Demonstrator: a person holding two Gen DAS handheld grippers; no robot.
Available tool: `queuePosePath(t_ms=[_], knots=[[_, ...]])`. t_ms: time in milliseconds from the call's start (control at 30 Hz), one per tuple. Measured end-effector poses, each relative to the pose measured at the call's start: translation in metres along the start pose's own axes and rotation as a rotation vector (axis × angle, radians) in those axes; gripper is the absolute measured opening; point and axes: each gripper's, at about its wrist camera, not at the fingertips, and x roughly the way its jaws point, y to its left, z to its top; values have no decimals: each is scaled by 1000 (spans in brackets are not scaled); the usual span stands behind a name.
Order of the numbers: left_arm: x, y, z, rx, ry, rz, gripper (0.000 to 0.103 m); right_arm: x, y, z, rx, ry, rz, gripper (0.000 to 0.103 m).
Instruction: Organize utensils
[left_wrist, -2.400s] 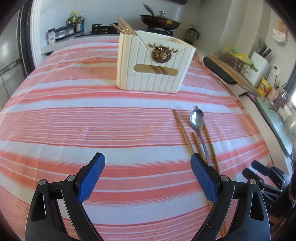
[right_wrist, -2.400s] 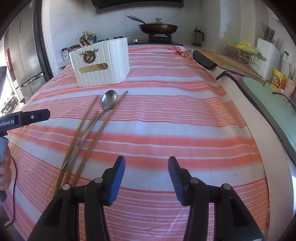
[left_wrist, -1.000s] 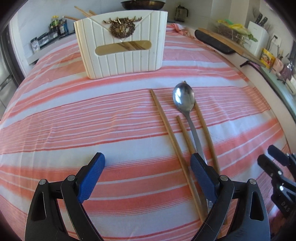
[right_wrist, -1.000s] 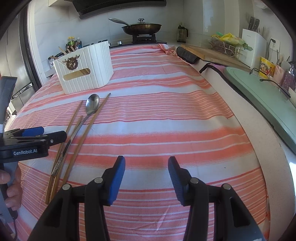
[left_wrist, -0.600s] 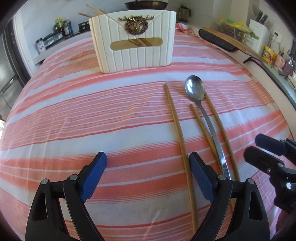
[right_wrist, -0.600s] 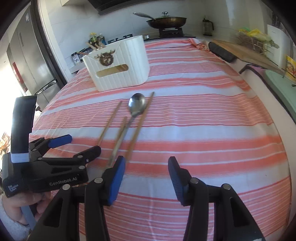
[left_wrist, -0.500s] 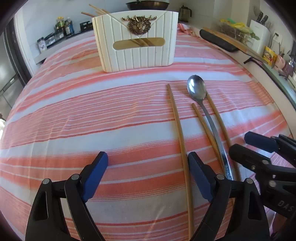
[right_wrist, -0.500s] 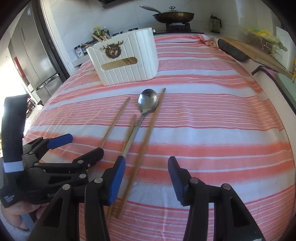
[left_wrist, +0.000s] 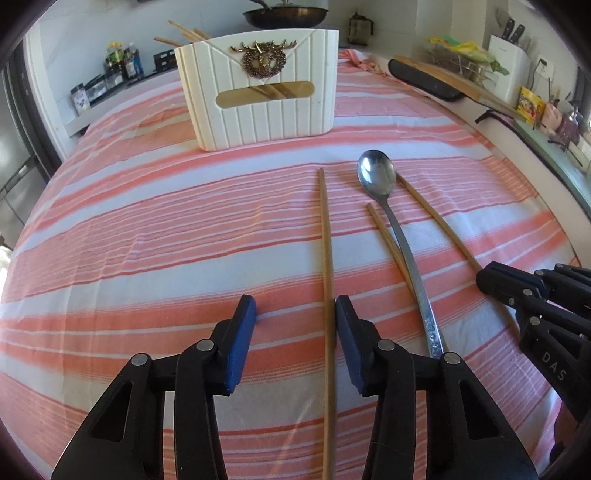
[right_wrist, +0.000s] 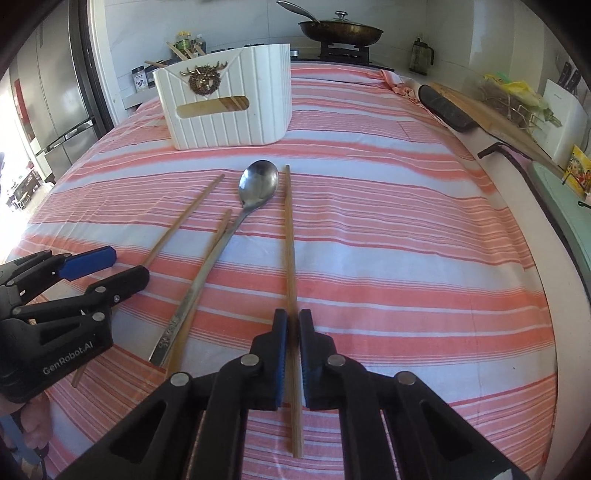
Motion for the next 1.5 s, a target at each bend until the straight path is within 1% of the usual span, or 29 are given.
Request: queuePosePath(t_ms=[100,167,233,300,400,533,600,667,700,733,767,800,833,867,967,1000,1067,1167,1267,1367,1400,1433,1467,1500], knots=[[-1,0,-1,-2,3,4,38,-2,-4,-3,2,-3,-14,6],[-2,1,-2,0,3,6,32,-3,-6,-4,3,-5,-23,6],[-4,4,-4,-5,4,9,14,-5,-9,-7,7,-8,-35,6],[-7,13,-6,-29,11,5,9,-7,-14,-10,14,-12,-60,6],[-12,35,-12,-78,23,24,9,-12,-28,-17,39,-7,-102,7],[-22,75,-27,-156,34,66,8,-21,-54,-29,78,-2,-158,7],[-29,95,-34,-190,40,77,9,-25,-65,-34,94,4,-167,7],[-32,109,-38,-209,53,72,9,-28,-73,-36,100,13,-162,7],[-34,115,-39,-214,58,57,15,-29,-76,-35,106,15,-146,9],[-35,121,-39,-218,58,37,32,-30,-79,-35,111,25,-129,12],[-37,125,-38,-218,57,17,44,-30,-81,-33,110,37,-110,22],[-37,130,-37,-214,57,-1,63,-30,-81,-31,101,46,-90,33],[-37,133,-34,-205,64,-19,68,-31,-81,-29,87,57,-69,37],[-35,136,-31,-192,79,-35,68,-31,-81,-26,72,72,-51,39],[-21,134,-17,-115,141,-81,68,-24,-85,-15,47,155,15,39],[-15,133,-13,-87,160,-81,68,-20,-86,-12,36,185,27,39],[-4,131,-4,-32,186,-45,68,-11,-87,-4,10,240,36,39],[9,132,13,10,202,-33,68,2,-88,13,-21,271,29,39],[22,131,32,40,230,-39,68,18,-88,36,-44,274,9,39],[33,127,47,78,260,-57,68,36,-92,61,-28,263,11,39],[36,125,51,84,264,-53,67,42,-93,70,-15,259,13,38],[39,124,55,88,264,-55,58,48,-95,78,-1,254,20,35],[41,122,59,94,256,-55,49,53,-95,84,10,253,22,22],[42,120,62,96,247,-65,25,57,-97,91,16,245,13,7]])
